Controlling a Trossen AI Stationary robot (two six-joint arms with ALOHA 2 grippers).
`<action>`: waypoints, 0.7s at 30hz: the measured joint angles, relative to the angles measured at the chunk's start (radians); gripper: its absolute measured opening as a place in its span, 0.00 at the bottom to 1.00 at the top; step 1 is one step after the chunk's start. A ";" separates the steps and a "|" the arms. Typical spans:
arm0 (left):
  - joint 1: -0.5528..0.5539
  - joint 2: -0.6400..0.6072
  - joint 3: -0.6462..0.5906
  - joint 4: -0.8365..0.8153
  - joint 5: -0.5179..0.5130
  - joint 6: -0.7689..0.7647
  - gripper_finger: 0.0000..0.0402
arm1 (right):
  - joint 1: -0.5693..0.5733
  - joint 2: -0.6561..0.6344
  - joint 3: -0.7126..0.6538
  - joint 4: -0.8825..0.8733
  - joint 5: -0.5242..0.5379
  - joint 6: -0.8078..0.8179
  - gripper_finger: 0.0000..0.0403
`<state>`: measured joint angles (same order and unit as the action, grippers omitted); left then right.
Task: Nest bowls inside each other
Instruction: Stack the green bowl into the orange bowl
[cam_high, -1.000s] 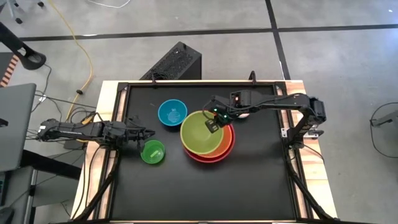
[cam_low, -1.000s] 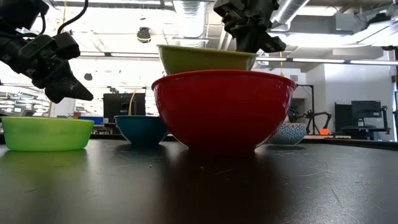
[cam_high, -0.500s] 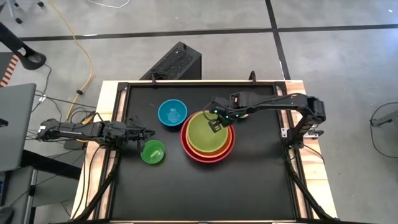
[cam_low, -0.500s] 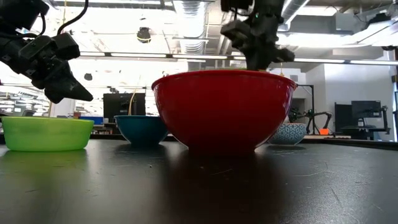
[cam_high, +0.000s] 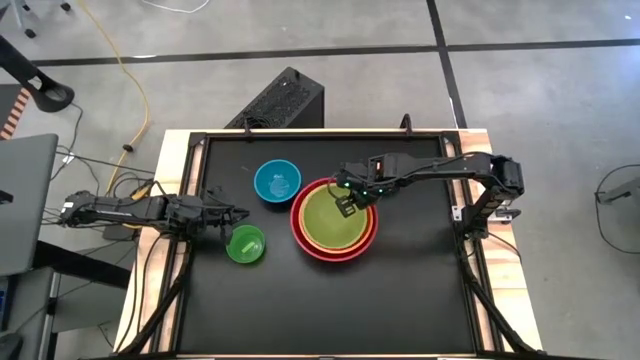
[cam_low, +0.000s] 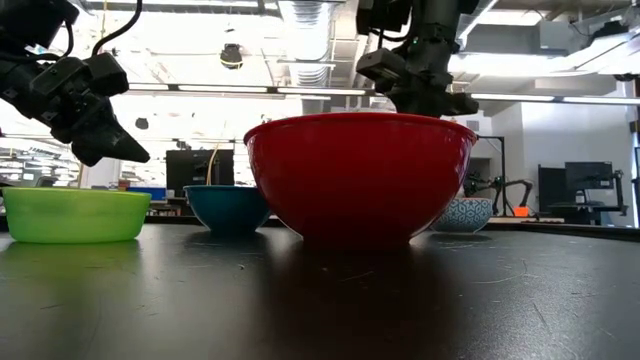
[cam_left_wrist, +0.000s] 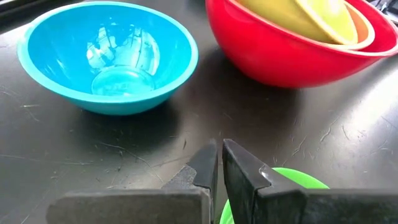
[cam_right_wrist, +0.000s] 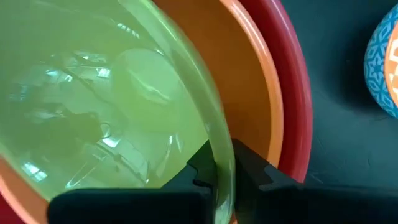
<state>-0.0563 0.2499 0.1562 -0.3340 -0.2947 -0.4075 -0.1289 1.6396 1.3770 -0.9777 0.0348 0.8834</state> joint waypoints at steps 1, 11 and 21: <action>0.000 0.000 0.000 0.000 0.000 0.000 0.03 | 0.003 0.000 -0.003 -0.001 0.002 0.005 0.13; 0.000 0.000 0.000 0.000 0.000 0.000 0.03 | 0.004 0.000 0.012 -0.012 0.009 -0.005 0.34; 0.000 0.000 0.000 0.000 0.000 0.000 0.03 | 0.008 0.000 0.171 -0.186 -0.010 -0.028 0.53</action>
<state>-0.0563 0.2497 0.1562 -0.3340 -0.2943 -0.4076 -0.1214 1.6398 1.5483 -1.1639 0.0251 0.8558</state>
